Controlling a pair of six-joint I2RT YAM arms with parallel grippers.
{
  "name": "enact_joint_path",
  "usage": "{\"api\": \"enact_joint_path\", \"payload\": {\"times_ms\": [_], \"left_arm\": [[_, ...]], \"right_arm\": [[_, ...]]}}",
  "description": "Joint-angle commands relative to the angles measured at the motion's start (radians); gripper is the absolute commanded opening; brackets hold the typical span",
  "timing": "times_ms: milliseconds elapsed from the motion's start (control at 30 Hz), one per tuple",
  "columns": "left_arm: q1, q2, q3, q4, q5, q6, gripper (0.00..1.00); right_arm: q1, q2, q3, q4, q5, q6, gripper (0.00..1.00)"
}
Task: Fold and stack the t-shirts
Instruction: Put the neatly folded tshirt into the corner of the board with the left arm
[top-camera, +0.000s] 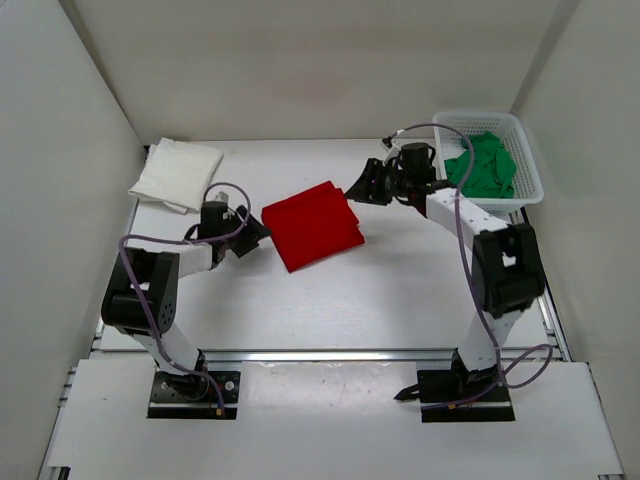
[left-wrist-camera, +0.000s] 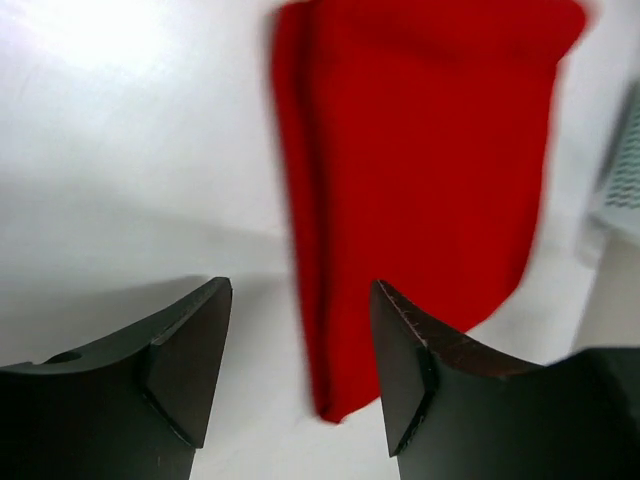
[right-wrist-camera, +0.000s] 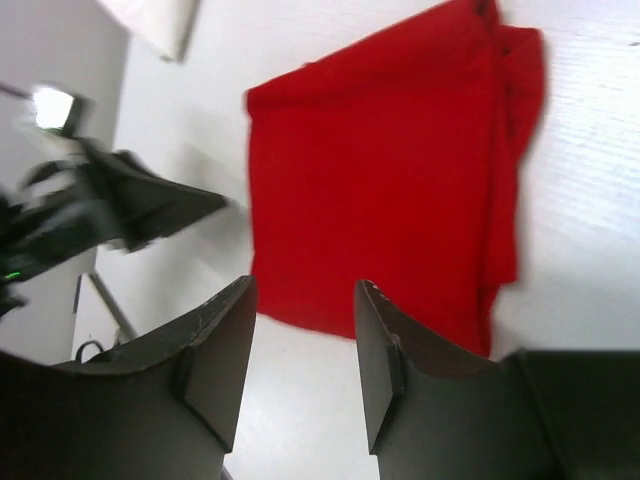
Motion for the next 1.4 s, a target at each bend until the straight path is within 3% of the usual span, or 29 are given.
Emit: {"api": "enact_joint_path", "payload": {"times_ms": [0, 300, 467, 567, 633, 800, 967, 1067, 1167, 1200, 1267, 1367], "left_arm": [[-0.034, -0.008, -0.07, -0.006, -0.037, 0.03, 0.68], [-0.152, 0.196, 0.025, 0.098, -0.049, -0.08, 0.63], [-0.14, 0.275, 0.146, 0.161, -0.023, -0.14, 0.17], [-0.137, 0.307, 0.292, 0.118, -0.018, -0.136, 0.0], [-0.135, 0.331, 0.379, 0.098, -0.005, -0.117, 0.0], [-0.056, 0.367, 0.67, -0.033, 0.043, -0.067, 0.0], [0.042, 0.329, 0.919, -0.234, 0.037, 0.064, 0.0], [0.15, 0.263, 0.897, -0.198, 0.038, 0.064, 0.0], [0.286, 0.192, 0.759, -0.146, 0.028, 0.045, 0.0], [0.322, 0.183, 0.721, -0.126, 0.003, 0.041, 0.03], [0.392, 0.134, 0.592, -0.019, -0.018, 0.007, 0.25], [0.523, 0.124, 0.346, 0.11, 0.018, -0.097, 0.81]], "right_arm": [[-0.002, -0.118, -0.131, 0.178, -0.008, 0.039, 0.42], [0.041, -0.264, -0.35, 0.272, -0.005, 0.057, 0.42], [0.051, -0.293, -0.401, 0.287, -0.006, 0.059, 0.42], [0.059, -0.304, -0.45, 0.328, -0.057, 0.083, 0.42], [0.055, -0.331, -0.522, 0.399, -0.086, 0.126, 0.42], [0.027, -0.379, -0.585, 0.375, -0.081, 0.108, 0.42], [0.013, -0.342, -0.568, 0.366, -0.106, 0.1, 0.42], [0.01, -0.319, -0.565, 0.37, -0.121, 0.1, 0.42], [0.025, -0.305, -0.565, 0.365, -0.135, 0.094, 0.42], [0.025, -0.305, -0.568, 0.364, -0.131, 0.084, 0.42], [0.05, -0.299, -0.564, 0.353, -0.131, 0.074, 0.42], [0.085, -0.293, -0.542, 0.32, -0.12, 0.045, 0.42]]}}
